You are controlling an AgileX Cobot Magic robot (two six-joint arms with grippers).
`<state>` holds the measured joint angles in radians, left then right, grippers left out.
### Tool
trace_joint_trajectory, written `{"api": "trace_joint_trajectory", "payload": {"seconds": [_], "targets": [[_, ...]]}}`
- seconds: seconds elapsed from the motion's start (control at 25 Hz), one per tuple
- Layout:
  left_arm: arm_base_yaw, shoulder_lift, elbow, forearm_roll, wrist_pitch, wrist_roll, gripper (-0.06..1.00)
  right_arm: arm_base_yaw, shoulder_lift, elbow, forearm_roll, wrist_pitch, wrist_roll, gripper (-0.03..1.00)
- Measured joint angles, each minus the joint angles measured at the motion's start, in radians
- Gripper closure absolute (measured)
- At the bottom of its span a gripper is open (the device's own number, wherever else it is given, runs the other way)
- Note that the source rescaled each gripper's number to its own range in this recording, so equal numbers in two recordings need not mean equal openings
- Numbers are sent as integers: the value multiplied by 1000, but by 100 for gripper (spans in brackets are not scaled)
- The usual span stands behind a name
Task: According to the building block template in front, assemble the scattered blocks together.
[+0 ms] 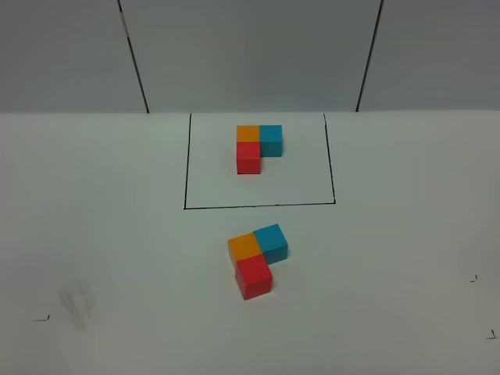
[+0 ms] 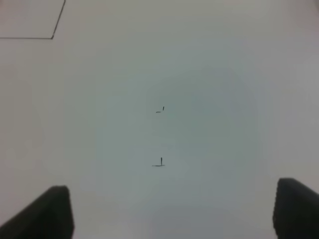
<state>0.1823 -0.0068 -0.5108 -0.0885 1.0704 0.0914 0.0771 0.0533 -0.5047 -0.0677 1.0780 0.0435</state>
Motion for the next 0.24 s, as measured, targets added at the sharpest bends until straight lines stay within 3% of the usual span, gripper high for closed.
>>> {"api": "trace_joint_trajectory", "payload": {"seconds": [0.24], "targets": [[0, 0, 0, 0, 0, 0, 34, 0, 0, 0, 0, -2, 0, 49]]}}
